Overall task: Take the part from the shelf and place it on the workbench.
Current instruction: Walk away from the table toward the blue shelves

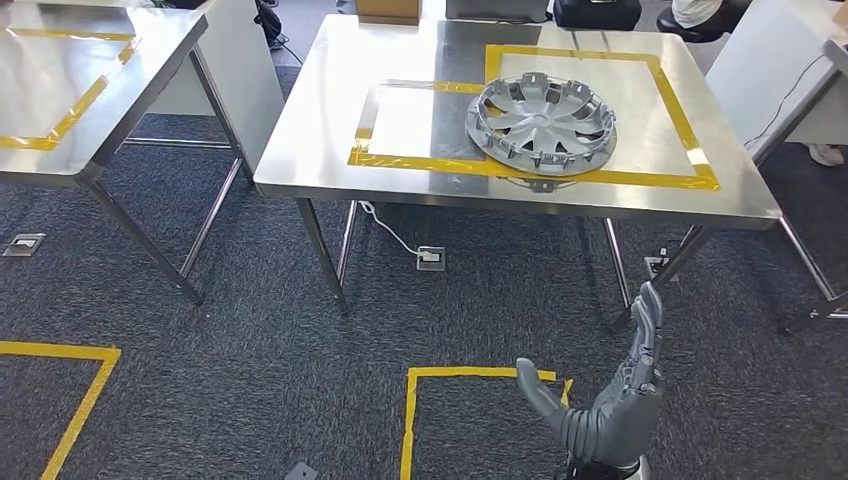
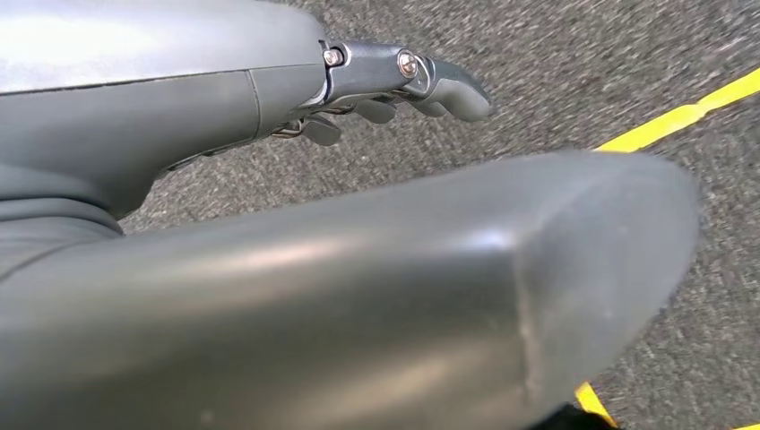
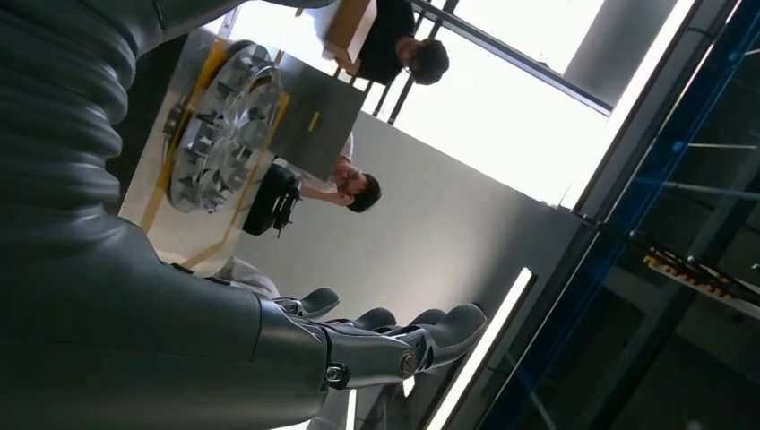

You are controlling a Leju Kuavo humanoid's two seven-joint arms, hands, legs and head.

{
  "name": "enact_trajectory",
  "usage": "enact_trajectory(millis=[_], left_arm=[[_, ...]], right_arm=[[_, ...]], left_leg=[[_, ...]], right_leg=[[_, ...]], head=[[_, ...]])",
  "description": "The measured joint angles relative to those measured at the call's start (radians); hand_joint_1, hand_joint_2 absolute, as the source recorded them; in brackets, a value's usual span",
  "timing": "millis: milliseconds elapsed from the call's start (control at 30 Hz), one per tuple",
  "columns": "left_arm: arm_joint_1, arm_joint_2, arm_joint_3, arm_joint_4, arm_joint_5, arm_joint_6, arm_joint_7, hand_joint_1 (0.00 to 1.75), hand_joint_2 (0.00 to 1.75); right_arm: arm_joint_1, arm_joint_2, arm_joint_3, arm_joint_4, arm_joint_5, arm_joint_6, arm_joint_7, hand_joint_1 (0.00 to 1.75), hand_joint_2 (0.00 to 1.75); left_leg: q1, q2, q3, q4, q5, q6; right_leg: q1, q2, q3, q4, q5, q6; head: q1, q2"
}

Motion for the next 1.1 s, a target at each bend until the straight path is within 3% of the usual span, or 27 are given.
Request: enact_trajectory(millis=[67,167,233,333,367,400,467,533,600,667,700,733,833,867,900,933,1000,1067,1100], left_arm=[[0.0,-0.001,0.0,0.0,0.0,0.0,0.0,0.0,0.0],[0.002,-0.001,0.0,0.0,0.0,0.0,-0.001,0.0,0.0],[0.004,0.0,0.0,0.001,0.0,0.0,-0.001,0.0,0.0],[0.007,0.002,0.0,0.001,0.0,0.0,-0.002,0.0,0.0],[0.008,0.002,0.0,0.001,0.0,0.0,-0.002,0.0,0.0],[0.009,0.002,0.0,0.001,0.0,0.0,-0.002,0.0,0.0],[0.009,0.003,0.0,0.001,0.0,0.0,-0.002,0.0,0.0],[0.008,0.003,0.0,0.001,0.0,0.0,-0.002,0.0,0.0],[0.007,0.003,0.0,0.0,0.0,0.0,-0.004,0.0,0.0],[0.008,0.003,0.0,0.0,0.0,0.0,-0.005,0.0,0.0],[0.007,0.003,0.0,0.0,0.0,0.001,-0.006,0.0,0.0],[0.007,0.003,0.0,0.0,0.0,0.002,-0.006,0.0,0.0],[0.006,0.002,0.0,0.0,0.0,0.003,-0.007,0.0,0.0],[0.007,0.002,0.0,0.001,0.001,0.003,-0.007,0.0,0.0],[0.007,0.002,0.0,0.001,0.002,0.004,-0.007,0.0,0.0],[0.008,0.002,0.0,0.001,0.002,0.005,-0.006,0.0,0.0],[0.008,0.002,0.0,0.001,0.003,0.007,-0.007,0.0,0.0],[0.008,0.0,0.0,0.001,0.004,0.008,-0.007,0.0,0.0],[0.008,-0.001,0.0,0.001,0.005,0.009,-0.007,0.0,0.0]], right_arm=[[0.0,0.0,0.0,0.0,0.0,0.0,0.0,0.0,1.75],[0.0,0.0,0.0,0.0,-0.001,0.0,0.0,0.0,1.75],[0.0,0.002,0.0,0.0,-0.002,0.0,0.0,0.0,1.75],[0.001,0.003,0.0,0.0,-0.002,0.0,0.0,0.0,1.75],[0.002,0.003,0.0,0.0,-0.003,0.0,0.0,0.0,1.75],[0.002,0.003,0.0,0.0,-0.003,0.0,0.0,0.0,1.75],[0.002,0.003,0.0,0.0,-0.004,0.001,0.0,0.0,1.75],[0.002,0.003,0.0,0.0,-0.005,0.001,0.0,0.0,1.75],[0.002,0.003,0.0,0.0,-0.005,0.001,-0.001,0.0,1.75],[0.001,0.003,0.0,0.0,-0.006,0.001,-0.001,0.0,1.75],[0.002,0.003,0.0,0.0,-0.007,0.001,0.0,0.0,1.75],[0.001,0.003,0.0,0.0,-0.007,0.0,0.0,0.0,1.75],[0.0,0.003,0.0,0.002,-0.009,0.0,0.0,0.0,1.75],[-0.001,0.003,0.0,0.004,-0.01,0.0,0.0,0.0,1.75],[-0.001,0.003,0.0,0.006,-0.012,0.0,0.0,0.0,1.75],[-0.003,0.003,0.001,0.007,-0.013,0.0,0.0,0.0,1.75],[-0.009,0.003,0.002,0.01,-0.015,0.0,0.0,0.0,1.75],[-0.015,0.003,0.003,0.01,-0.016,0.0,0.0,0.0,1.75],[-0.018,0.003,0.003,0.01,-0.016,0.0,0.0,0.0,1.75]], left_leg=[[0.0,0.0,-0.004,-0.002,0.012,-0.011],[0.001,-0.001,-0.007,-0.005,0.024,-0.029],[0.002,-0.005,-0.027,0.041,-0.023,-0.039],[0.007,-0.006,-0.082,0.228,-0.149,-0.051],[0.008,-0.006,-0.085,0.268,-0.161,-0.054],[0.009,-0.006,-0.072,0.274,-0.152,-0.055],[0.012,-0.005,0.007,0.177,-0.101,-0.057],[0.011,-0.008,0.096,0.042,-0.085,-0.051],[0.006,-0.012,0.12,-0.01,-0.095,-0.035],[0.005,-0.011,0.107,-0.01,-0.085,-0.018],[0.006,-0.009,0.101,-0.01,-0.077,-0.009],[0.007,-0.007,0.093,-0.012,-0.068,-0.001],[0.007,-0.004,0.058,-0.011,-0.04,0.01],[0.006,-0.003,0.045,-0.009,-0.03,0.011],[0.005,-0.002,0.031,-0.006,-0.021,0.01],[0.004,-0.002,0.017,-0.002,-0.012,0.009],[0.003,-0.002,-0.007,0.005,0.003,0.004],[0.002,-0.003,-0.018,0.008,0.016,-0.005],[0.003,-0.003,-0.02,0.007,0.024,-0.012]], right_leg=[[0.008,0.001,0.059,-0.094,-0.003,-0.011],[0.009,-0.001,0.056,-0.113,0.011,-0.027],[0.002,-0.004,0.042,-0.119,0.03,-0.041],[0.001,-0.007,0.009,-0.116,0.055,-0.048],[0.001,-0.007,-0.003,-0.114,0.063,-0.047],[0.0,-0.008,-0.015,-0.111,0.07,-0.045],[-0.001,-0.007,-0.037,-0.102,0.082,-0.038],[-0.001,-0.007,-0.054,-0.092,0.091,-0.028],[0.0,-0.007,-0.061,-0.087,0.102,-0.015],[-0.002,-0.005,-0.064,-0.086,0.111,-0.001],[-0.003,-0.004,-0.069,-0.077,0.1,0.005],[-0.004,-0.002,-0.079,-0.053,0.072,0.011],[-0.005,-0.001,-0.127,0.112,-0.066,0.02],[-0.005,-0.001,-0.134,0.161,-0.087,0.02],[-0.005,-0.001,-0.127,0.183,-0.083,0.02],[-0.005,-0.001,-0.103,0.17,-0.061,0.017],[-0.002,-0.001,-0.01,0.053,-0.019,0.006],[0.005,-0.001,0.067,-0.067,-0.021,-0.007],[0.009,-0.001,0.081,-0.095,-0.029,-0.013]], head=[[0.001,0.0],[0.002,0.0],[-0.001,0.0],[-0.008,0.0],[-0.009,0.0],[-0.009,0.0],[-0.009,0.0],[-0.01,0.0],[-0.01,0.0],[-0.009,0.0],[-0.008,0.0],[-0.006,0.0],[0.001,0.0],[0.002,0.0],[0.002,0.0],[0.003,0.0],[0.003,0.0],[0.003,0.0],[0.004,0.0]])
